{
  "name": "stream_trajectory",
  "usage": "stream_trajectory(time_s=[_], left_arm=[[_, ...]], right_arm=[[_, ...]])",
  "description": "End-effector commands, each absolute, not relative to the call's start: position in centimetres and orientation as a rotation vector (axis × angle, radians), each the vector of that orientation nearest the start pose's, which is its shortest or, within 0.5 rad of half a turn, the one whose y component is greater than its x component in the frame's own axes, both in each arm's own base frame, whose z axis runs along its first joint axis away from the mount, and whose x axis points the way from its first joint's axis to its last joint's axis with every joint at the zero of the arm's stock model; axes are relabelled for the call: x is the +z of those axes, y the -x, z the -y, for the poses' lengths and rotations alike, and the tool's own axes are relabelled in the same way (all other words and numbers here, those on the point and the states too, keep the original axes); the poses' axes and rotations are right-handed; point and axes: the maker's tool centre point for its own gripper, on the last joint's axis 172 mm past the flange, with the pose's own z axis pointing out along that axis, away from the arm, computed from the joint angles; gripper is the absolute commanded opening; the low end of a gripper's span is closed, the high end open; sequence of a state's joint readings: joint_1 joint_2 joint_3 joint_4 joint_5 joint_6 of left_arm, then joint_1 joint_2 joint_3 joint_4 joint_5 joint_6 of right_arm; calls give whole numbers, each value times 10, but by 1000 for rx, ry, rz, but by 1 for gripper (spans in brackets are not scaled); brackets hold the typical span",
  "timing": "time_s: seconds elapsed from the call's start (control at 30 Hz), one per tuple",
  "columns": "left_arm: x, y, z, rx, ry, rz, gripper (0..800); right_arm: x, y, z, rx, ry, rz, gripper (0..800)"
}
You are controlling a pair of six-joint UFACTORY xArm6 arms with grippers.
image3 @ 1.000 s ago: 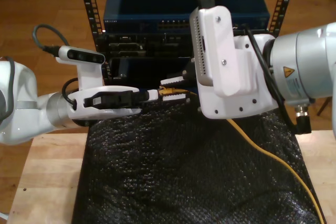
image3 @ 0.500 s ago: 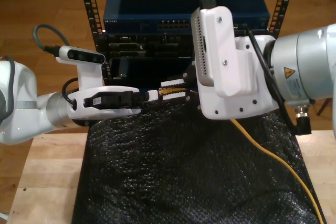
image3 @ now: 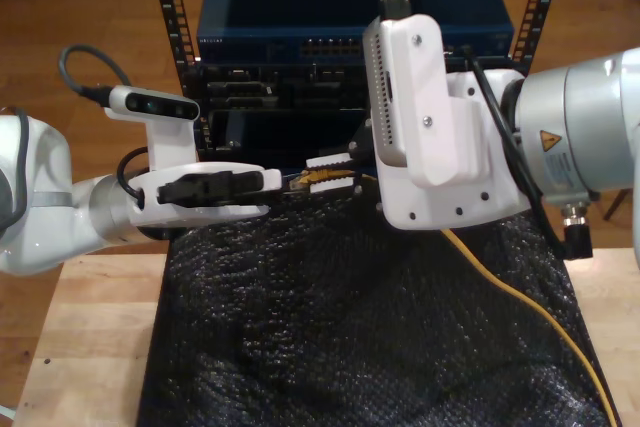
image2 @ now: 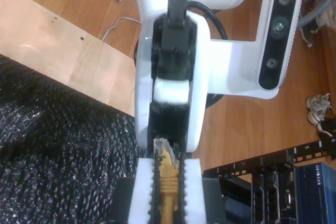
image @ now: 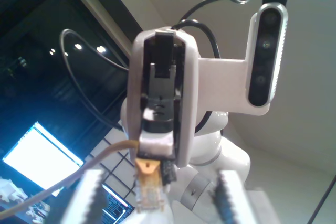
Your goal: Grab the cable and plug it in
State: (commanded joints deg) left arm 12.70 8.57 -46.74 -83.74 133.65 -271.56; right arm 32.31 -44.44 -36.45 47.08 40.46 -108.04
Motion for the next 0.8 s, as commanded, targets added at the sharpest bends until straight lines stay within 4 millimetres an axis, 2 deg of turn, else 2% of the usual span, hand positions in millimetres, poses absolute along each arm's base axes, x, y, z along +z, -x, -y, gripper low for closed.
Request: stream_trajectory(time_s=[0.1,0.2,0.27,0.5,0.63,0.8], left_arm=[[401,-317,183,353,-916,567,614],[396,-322,185,364,-945,566,708],[393,-327,186,376,-968,567,721],[391,-339,189,418,-1033,604,749],[389,-348,191,453,-1090,626,784],[385,-360,191,499,-1186,689,789]], right_arm=[[412,-317,-301,1538,-1581,-2459,1],[414,-319,-300,1545,-1604,-2446,0],[418,-322,-299,1566,-1646,-2423,0],[427,-351,-268,1574,-1747,-2287,0],[424,-371,-250,1553,-1808,-2229,0],[406,-382,-242,1500,-1867,-2222,0]])
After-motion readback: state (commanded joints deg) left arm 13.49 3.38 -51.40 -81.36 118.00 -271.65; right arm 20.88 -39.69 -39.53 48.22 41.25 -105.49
